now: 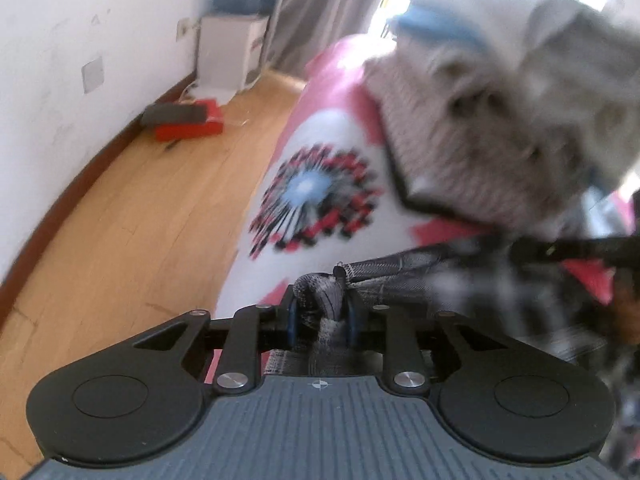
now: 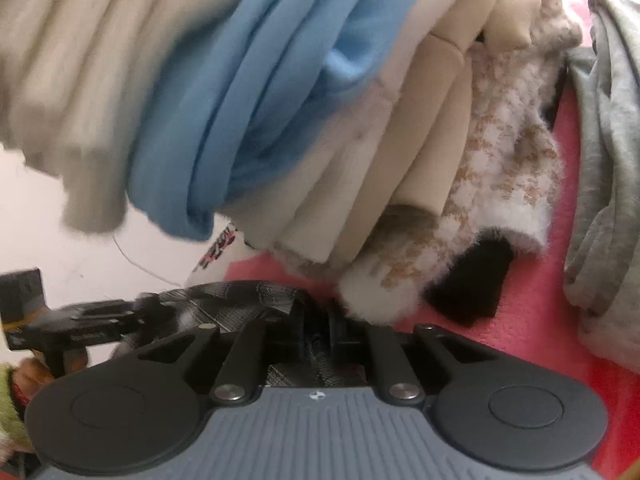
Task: Fold clothes
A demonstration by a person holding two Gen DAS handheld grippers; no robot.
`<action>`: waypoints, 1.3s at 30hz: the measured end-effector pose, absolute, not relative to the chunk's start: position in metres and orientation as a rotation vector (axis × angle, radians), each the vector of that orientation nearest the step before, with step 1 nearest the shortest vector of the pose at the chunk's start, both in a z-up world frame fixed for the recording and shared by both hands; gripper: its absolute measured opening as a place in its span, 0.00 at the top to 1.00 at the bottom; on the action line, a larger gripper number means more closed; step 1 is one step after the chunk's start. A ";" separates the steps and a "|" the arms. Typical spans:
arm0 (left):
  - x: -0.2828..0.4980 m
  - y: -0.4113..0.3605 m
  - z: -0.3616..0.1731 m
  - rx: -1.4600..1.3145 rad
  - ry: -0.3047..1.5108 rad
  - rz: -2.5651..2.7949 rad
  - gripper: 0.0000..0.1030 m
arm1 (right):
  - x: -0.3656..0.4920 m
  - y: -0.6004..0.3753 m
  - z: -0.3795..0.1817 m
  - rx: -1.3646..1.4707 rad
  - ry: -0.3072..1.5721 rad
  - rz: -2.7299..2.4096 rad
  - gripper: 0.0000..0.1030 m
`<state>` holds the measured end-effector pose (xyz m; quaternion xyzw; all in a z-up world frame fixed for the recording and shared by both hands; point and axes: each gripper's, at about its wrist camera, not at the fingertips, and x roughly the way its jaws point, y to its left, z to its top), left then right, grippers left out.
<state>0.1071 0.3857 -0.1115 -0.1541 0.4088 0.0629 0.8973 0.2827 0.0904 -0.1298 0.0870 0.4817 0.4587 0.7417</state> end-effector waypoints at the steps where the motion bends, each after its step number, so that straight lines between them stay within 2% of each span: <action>1: 0.108 0.386 -0.114 -0.322 0.850 0.139 0.68 | 0.283 0.086 -0.126 0.203 1.058 1.012 0.75; 2: 0.108 0.386 -0.114 -0.326 0.850 0.149 0.65 | 0.282 0.081 -0.122 0.207 1.051 1.016 0.63; 3: 0.107 0.388 -0.112 -0.333 0.851 0.158 0.64 | 0.280 0.075 -0.117 0.203 1.032 1.022 0.58; 5: 0.104 0.392 -0.108 -0.351 0.855 0.168 0.61 | 0.275 0.060 -0.109 0.193 1.004 1.026 0.56; 7: 0.102 0.395 -0.104 -0.370 0.859 0.187 0.54 | 0.269 0.042 -0.101 0.184 0.986 1.024 0.55; 15: 0.099 0.409 -0.099 -0.586 0.855 0.255 0.51 | 0.256 -0.057 -0.067 0.175 0.883 0.897 0.54; 19: 0.098 0.416 -0.103 -0.743 0.855 0.292 0.51 | 0.244 -0.098 -0.045 0.072 0.897 0.858 0.54; 23: 0.092 0.422 -0.103 -0.872 0.872 0.311 0.50 | 0.195 -0.133 -0.034 -0.129 0.922 0.821 0.54; 26: 0.087 0.420 -0.087 -0.834 0.859 0.330 0.48 | 0.160 -0.165 -0.030 -0.187 0.930 0.782 0.54; 31: 0.074 0.391 -0.035 -0.564 0.724 0.442 0.46 | 0.112 -0.200 -0.027 -0.230 0.895 0.707 0.54; 32: 0.074 0.380 -0.027 -0.522 0.711 0.427 0.46 | 0.107 -0.203 -0.028 -0.229 0.897 0.689 0.55; 34: 0.081 0.348 -0.016 -0.420 0.724 0.358 0.46 | 0.102 -0.202 -0.035 -0.249 0.904 0.643 0.64; 36: 0.093 0.300 -0.014 -0.266 0.756 0.235 0.45 | 0.105 -0.206 -0.041 -0.225 0.927 0.597 0.86; 38: 0.103 0.246 -0.018 -0.114 0.792 0.084 0.45 | 0.111 -0.212 -0.044 -0.149 0.934 0.560 0.97; 39: 0.107 0.218 -0.024 -0.049 0.806 0.006 0.45 | 0.114 -0.216 -0.042 -0.121 0.930 0.535 0.98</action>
